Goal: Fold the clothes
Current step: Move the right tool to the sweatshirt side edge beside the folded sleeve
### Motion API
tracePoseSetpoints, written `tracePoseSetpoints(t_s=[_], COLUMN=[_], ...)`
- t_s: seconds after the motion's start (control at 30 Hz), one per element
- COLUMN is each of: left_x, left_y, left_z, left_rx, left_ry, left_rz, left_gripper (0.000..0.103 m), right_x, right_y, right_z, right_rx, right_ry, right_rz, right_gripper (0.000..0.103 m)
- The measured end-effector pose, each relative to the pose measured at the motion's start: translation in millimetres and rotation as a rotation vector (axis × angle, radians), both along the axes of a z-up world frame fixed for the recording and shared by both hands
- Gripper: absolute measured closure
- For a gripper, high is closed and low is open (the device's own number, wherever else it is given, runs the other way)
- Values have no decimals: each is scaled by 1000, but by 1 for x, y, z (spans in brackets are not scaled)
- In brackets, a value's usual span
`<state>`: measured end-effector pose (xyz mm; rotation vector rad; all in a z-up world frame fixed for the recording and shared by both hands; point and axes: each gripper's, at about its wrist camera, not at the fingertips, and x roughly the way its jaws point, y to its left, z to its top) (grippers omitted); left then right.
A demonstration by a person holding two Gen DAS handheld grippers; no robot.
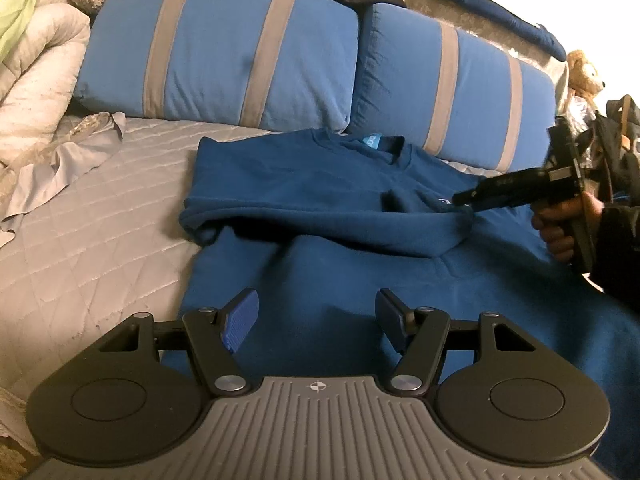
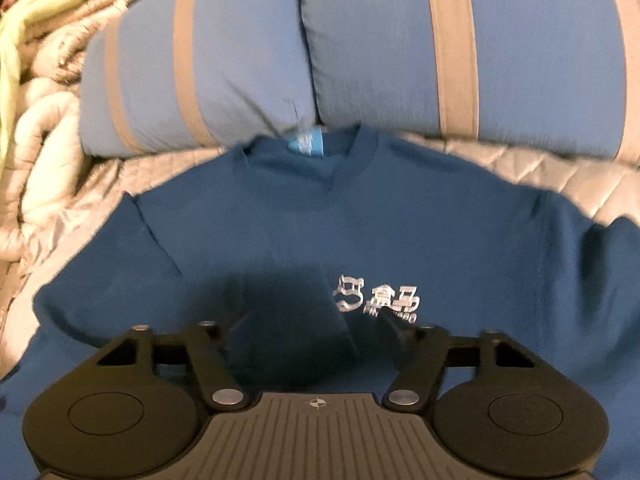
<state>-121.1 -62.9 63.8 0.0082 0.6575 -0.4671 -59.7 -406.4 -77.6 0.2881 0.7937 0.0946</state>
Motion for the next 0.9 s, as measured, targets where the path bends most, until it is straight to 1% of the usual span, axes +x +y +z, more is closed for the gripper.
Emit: tracePoseSetpoints(t_s=[0.07,0.1,0.17,0.27,0.37,0.47,0.57,0.6,0.63,0.67,0.7,0.73,0.77,0.8,0.83,0.9], left_x=[0,1,1,1,1,1,1,1,1,0,0,0,0,0,0,0], left_y=[0,1,1,1,2,2,2,2,2,2,2,2,2,2,2,2], left_z=[0,0,0,-1,-1,-1,-1,-1,0,0,0,0,0,0,0,0], left_rx=[-3,-5,-5,-6,-9,-9,-7,-6,-5,-5,-5,-5,-5,-4,-4,-3], left_ry=[3,5,5,4,4,3,2,1,0,-1,-1,-2,-2,-3,-3,-3], left_rz=[-1,-2,-2,-2,-2,-2,-1,0,2,3,5,6,8,8,9,9], left_gripper=[39,39,39,39,39,39,39,39,39,39,39,39,39,39,39,39], right_x=[-3,-7,-19,-43,-66,-82,-89,-91,-93,-94,-95,-96,-97,-98,-99,-99], right_y=[-1,-3,-9,-16,-19,-15,-3,2,8,14,19,24,29,35,41,55], right_z=[1,4,14,30,38,37,32,31,32,33,35,37,39,40,41,39], right_rx=[3,1,30,18,4,-31,-93,-127,-171,-209,-225,-239,-252,-265,-278,-340], right_ry=[16,20,24,16,36,73,128,139,132,117,94,70,47,21,-4,-37], right_rz=[-7,-17,-45,-57,-51,-20,25,34,44,56,82,110,138,176,215,295], right_gripper=[84,87,90,91,91,91,88,88,86,78,66,59,45,37,35,34])
